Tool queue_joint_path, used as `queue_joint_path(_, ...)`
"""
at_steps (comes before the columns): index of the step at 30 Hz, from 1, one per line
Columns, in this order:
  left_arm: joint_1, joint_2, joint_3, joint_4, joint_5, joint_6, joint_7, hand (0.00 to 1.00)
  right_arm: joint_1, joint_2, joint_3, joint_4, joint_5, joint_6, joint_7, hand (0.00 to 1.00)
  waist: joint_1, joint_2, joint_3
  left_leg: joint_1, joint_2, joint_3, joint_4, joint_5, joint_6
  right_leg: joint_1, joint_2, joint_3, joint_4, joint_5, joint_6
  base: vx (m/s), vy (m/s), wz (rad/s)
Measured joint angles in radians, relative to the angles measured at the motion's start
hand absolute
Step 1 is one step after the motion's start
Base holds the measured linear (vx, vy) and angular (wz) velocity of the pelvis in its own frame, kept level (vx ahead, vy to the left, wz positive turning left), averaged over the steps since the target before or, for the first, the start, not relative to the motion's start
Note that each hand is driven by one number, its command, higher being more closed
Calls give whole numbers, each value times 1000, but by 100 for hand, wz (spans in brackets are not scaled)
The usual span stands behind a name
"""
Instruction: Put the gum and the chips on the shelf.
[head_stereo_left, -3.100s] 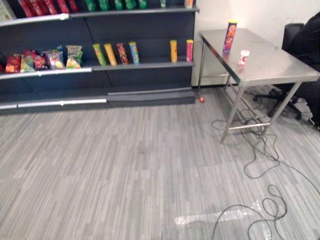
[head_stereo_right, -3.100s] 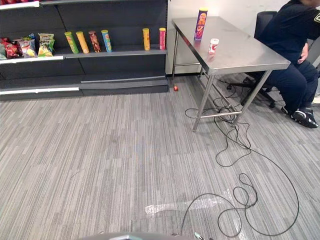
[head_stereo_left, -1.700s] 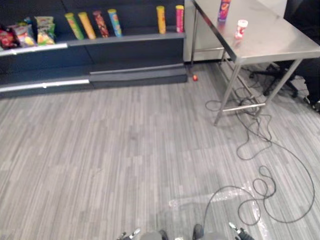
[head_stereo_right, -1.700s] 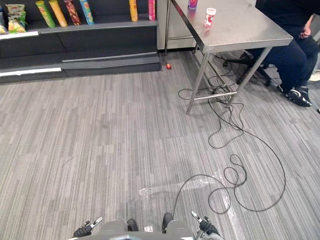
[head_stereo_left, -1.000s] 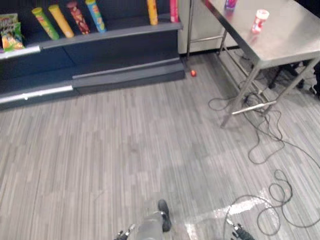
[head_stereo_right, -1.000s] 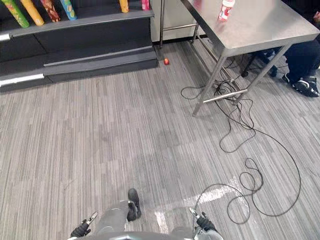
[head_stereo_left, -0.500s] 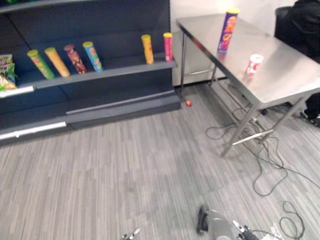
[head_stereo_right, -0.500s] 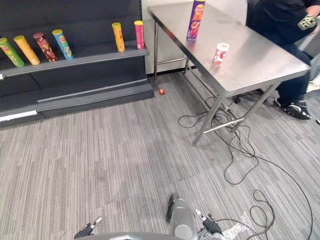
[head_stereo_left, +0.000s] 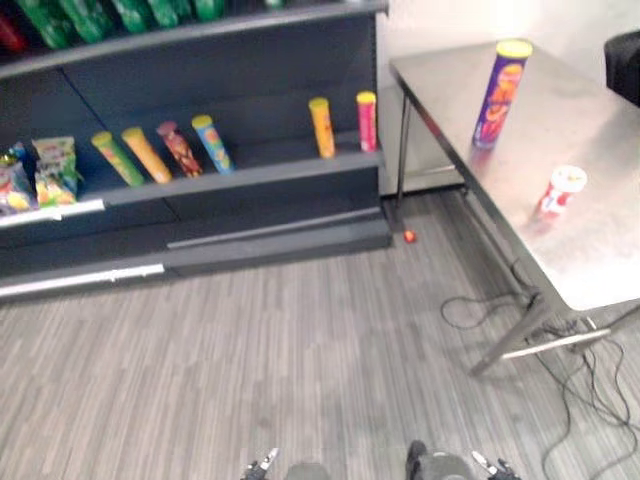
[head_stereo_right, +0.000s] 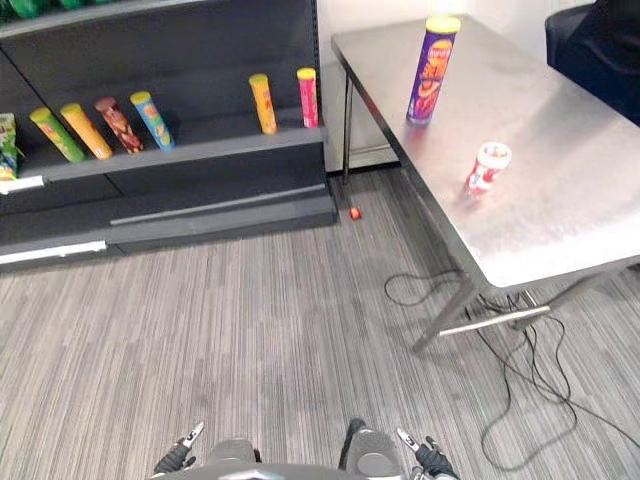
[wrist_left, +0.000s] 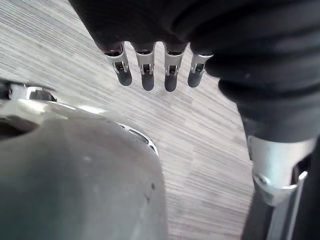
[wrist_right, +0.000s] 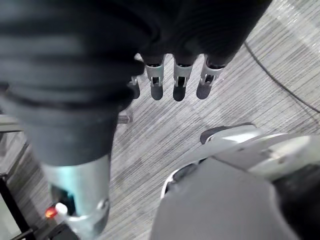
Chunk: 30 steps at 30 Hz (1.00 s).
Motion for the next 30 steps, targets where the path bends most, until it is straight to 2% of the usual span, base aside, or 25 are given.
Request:
queue_joint_path(2,2,2,-9,-6,-13,-10,2,0,-4,1,-2,-2,8,0,-2,0,7,-1,-1,-67,0,38,-109,-28,17,35,-3,12,-26,-7,13,327,104,-26)
queue_joint_path(4,4,6,-20,-8,-38,-16,7,0,-4,7,-3,-4,12,0,-3,0,14,-12,1,-85,-38,50,-426,-21,29,73,-36,31,-30,-30,47,316,192,-26)
queue_joint_path(5,4,7,-24,-8,-38,-18,11,0,0,10,-2,-5,11,-1,-4,0,15,-16,-1,-82,-55,42,-527,-1,36,80,-50,36,-30,-39,62,334,262,-20)
queue_joint_path(6,4,7,-25,-9,-38,-19,17,0,10,12,3,-18,11,-1,-4,0,21,-21,-3,-76,-77,31,-691,47,35,95,-73,53,-30,-57,89,356,322,-29)
queue_joint_path(7,6,3,-24,-8,-37,-20,21,0,13,9,16,-27,11,-4,-4,0,22,-18,-3,-80,-80,8,-800,83,22,109,-91,73,-31,-74,116,366,361,-37)
queue_joint_path(8,11,2,-22,-8,-37,-20,23,0,15,6,24,-30,11,-6,-5,0,22,-17,-5,-86,-73,0,-823,97,20,116,-96,84,-31,-83,131,422,418,-47)
queue_joint_path(9,24,7,-12,-1,-37,-19,25,0,17,9,39,-26,10,-6,-9,0,26,-26,-18,-84,-86,13,-785,182,14,136,-120,117,-51,-98,151,578,465,-54)
queue_joint_path(10,34,19,2,4,-37,-20,27,0,8,22,31,-7,9,-5,-9,0,27,-55,-41,-93,-111,32,-736,164,39,159,-141,151,-85,-99,141,600,425,-50)
queue_joint_path(11,34,26,5,9,-37,-21,30,0,-2,33,18,2,9,-6,-8,0,24,-65,-46,-102,-115,40,-703,131,45,161,-139,177,-83,-90,137,606,318,-36)
queue_joint_path(12,32,37,3,14,-37,-18,30,0,-11,49,0,8,8,-6,-6,0,21,-80,-56,-105,-126,43,-665,81,55,164,-128,197,-69,-37,120,380,159,-23)
queue_joint_path(13,33,42,-1,17,-37,-18,31,0,-13,53,0,15,8,-6,-6,0,25,-91,-66,-101,-140,45,-658,67,56,162,-138,188,-70,-20,120,442,218,-19)
queue_joint_path(15,26,67,-42,54,-32,-15,33,0,-15,67,-23,40,-13,-3,-1,0,22,-106,-110,-68,-188,72,-649,32,98,155,-184,228,-38,44,126,430,253,-20)
queue_joint_path(16,25,69,-61,60,-31,-15,33,0,-17,71,-41,39,-27,-3,0,0,24,-104,-111,-37,-201,77,-655,27,110,134,-197,255,29,64,123,466,276,-49)
queue_joint_path(18,25,75,-107,71,-16,-9,34,0,-22,68,-42,20,-41,-5,3,0,21,-91,-106,47,-210,114,-682,18,125,28,-210,321,272,139,121,352,212,-56)
queue_joint_path(19,25,94,-164,72,14,-7,35,0,-28,68,-42,4,-40,-8,2,0,1,-78,-96,116,-211,139,-703,9,138,-57,-212,336,485,191,142,204,106,-32)
queue_joint_path(20,24,98,-179,71,14,-8,36,0,-31,67,-40,0,-40,-8,0,0,-6,-80,-92,145,-211,152,-714,9,139,-92,-211,334,558,188,140,238,90,-43)
queue_joint_path(21,24,103,-203,71,14,-8,39,0,-33,68,-37,-10,-40,-8,-1,0,-4,-80,-88,212,-212,184,-751,8,139,-151,-214,277,674,164,103,183,43,-46)
queue_joint_path(22,24,104,-218,71,14,-8,41,0,-33,66,-35,-21,-39,-8,-3,0,-4,-76,-83,261,-213,205,-784,8,138,-182,-224,200,710,130,51,227,41,-50)
queue_joint_path(24,24,103,-232,72,14,-8,42,0,-38,60,-11,-30,-39,-11,-3,0,-6,-74,-82,333,-221,243,-851,4,131,-213,-233,37,658,109,24,227,13,-43)
queue_joint_path(25,19,104,-231,71,14,-8,43,0,-46,57,-1,-30,-39,-13,-3,0,-7,-76,-74,364,-232,260,-886,-8,111,-223,-233,-56,577,101,9,282,-29,-40)
queue_joint_path(26,13,94,-233,81,14,-5,44,0,-52,46,-1,-28,-41,-15,-5,0,-7,-71,-65,385,-232,259,-917,-3,104,-198,-223,-80,535,78,27,248,-50,-46)
queue_joint_path(27,1,83,-231,79,14,-7,42,0,-67,38,-1,-25,-42,-15,-8,0,-6,-46,-57,393,-221,253,-934,17,93,-203,-222,-105,546,88,31,202,-53,-55)
queue_joint_path(28,-8,70,-233,80,15,-5,38,0,-78,26,1,-43,-42,-23,-12,0,-10,-21,-34,392,-205,266,-940,18,90,-223,-222,-146,499,37,46,87,-48,-62)
queue_joint_path(29,-12,68,-232,80,14,-6,36,0,-84,25,4,-43,-42,-21,-13,0,-8,-17,-27,390,-202,270,-944,18,88,-222,-213,-163,415,25,52,88,-82,-60)
queue_joint_path(30,-13,81,-230,81,18,-7,32,0,-92,35,7,-41,-42,-18,-15,0,-5,-39,-17,389,-212,284,-949,14,71,-219,-213,-188,248,68,67,128,-149,-44)
